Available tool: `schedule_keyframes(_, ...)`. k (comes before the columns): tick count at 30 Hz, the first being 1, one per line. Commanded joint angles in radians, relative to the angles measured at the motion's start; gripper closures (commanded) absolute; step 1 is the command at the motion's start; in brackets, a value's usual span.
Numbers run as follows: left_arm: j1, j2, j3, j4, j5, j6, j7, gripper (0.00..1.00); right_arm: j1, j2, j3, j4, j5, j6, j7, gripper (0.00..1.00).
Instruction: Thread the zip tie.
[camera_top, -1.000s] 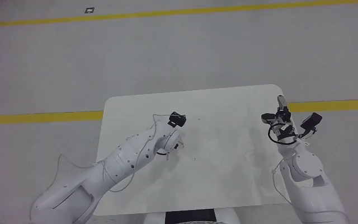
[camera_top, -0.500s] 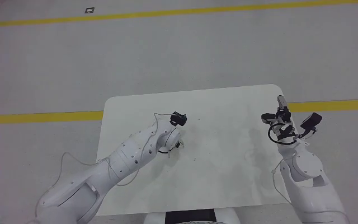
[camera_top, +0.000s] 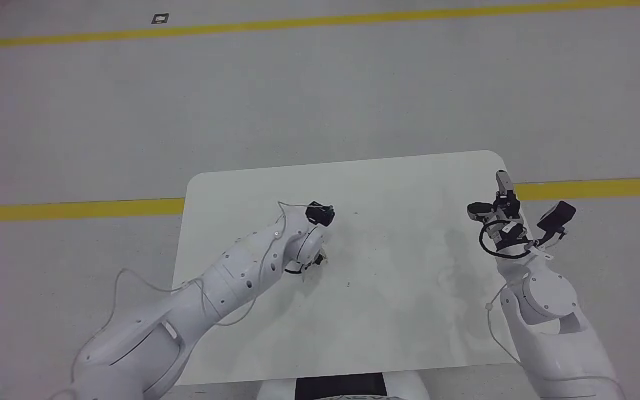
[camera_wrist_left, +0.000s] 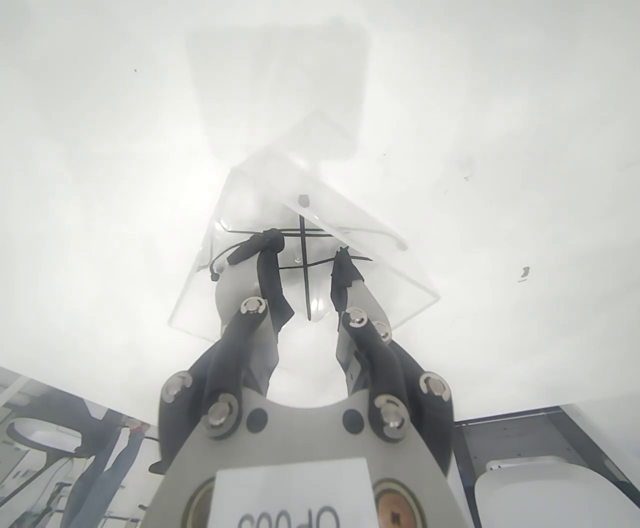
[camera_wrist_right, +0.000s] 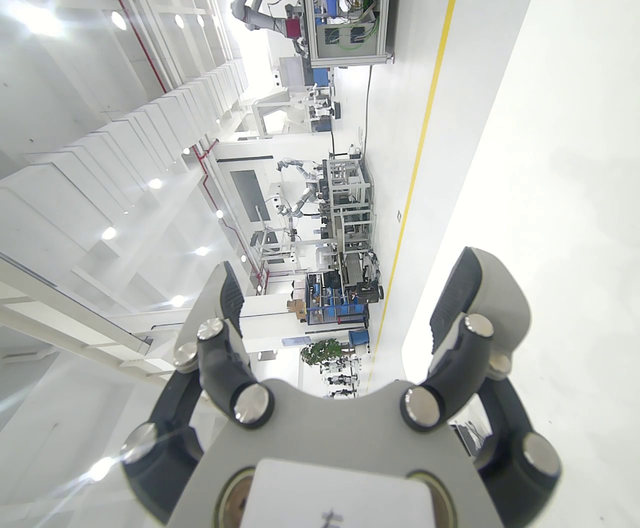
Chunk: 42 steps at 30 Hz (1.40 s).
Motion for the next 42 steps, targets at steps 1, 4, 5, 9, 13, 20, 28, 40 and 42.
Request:
schedule_keyframes(1, -0.001, -0.003, 0.001, 0.008, -0.001, -0.003, 0.0, 0.81, 0.0, 0.0, 0.0, 0.0, 0.0, 0.0, 0.0, 0.0)
schedule_keyframes(4, -0.003, -0.007, 0.003, 0.018, -0.001, -0.005, 0.0, 0.86, 0.0, 0.0, 0.0, 0.0, 0.0, 0.0, 0.0, 0.0)
schedule_keyframes(5, -0.004, -0.009, 0.003, 0.02, 0.0, -0.006, -0.001, 0.91, 0.0, 0.0, 0.0, 0.0, 0.0, 0.0, 0.0, 0.0)
schedule_keyframes(9, -0.007, -0.013, 0.004, 0.027, 0.004, -0.006, -0.002, 1.0, 0.0, 0.0, 0.0, 0.0, 0.0, 0.0, 0.0, 0.0)
schedule_keyframes(13, -0.011, -0.016, 0.003, 0.027, 0.011, -0.006, -0.012, 1.0, 0.0, 0.0, 0.0, 0.0, 0.0, 0.0, 0.0, 0.0)
schedule_keyframes(20, -0.011, -0.009, -0.01, -0.029, 0.038, 0.004, -0.053, 1.0, 0.0, 0.0, 0.0, 0.0, 0.0, 0.0, 0.0, 0.0)
schedule_keyframes(28, 0.003, 0.015, -0.039, -0.125, 0.076, 0.001, -0.14, 1.0, 0.0, 0.0, 0.0, 0.0, 0.0, 0.0, 0.0, 0.0)
schedule_keyframes(40, 0.005, 0.066, -0.046, -0.22, 0.077, -0.001, -0.151, 1.0, 0.0, 0.0, 0.0, 0.0, 0.0, 0.0, 0.0, 0.0)
schedule_keyframes(42, 0.002, 0.076, -0.043, -0.235, 0.073, 0.005, -0.151, 1.0, 0.0, 0.0, 0.0, 0.0, 0.0, 0.0, 0.0, 0.0)
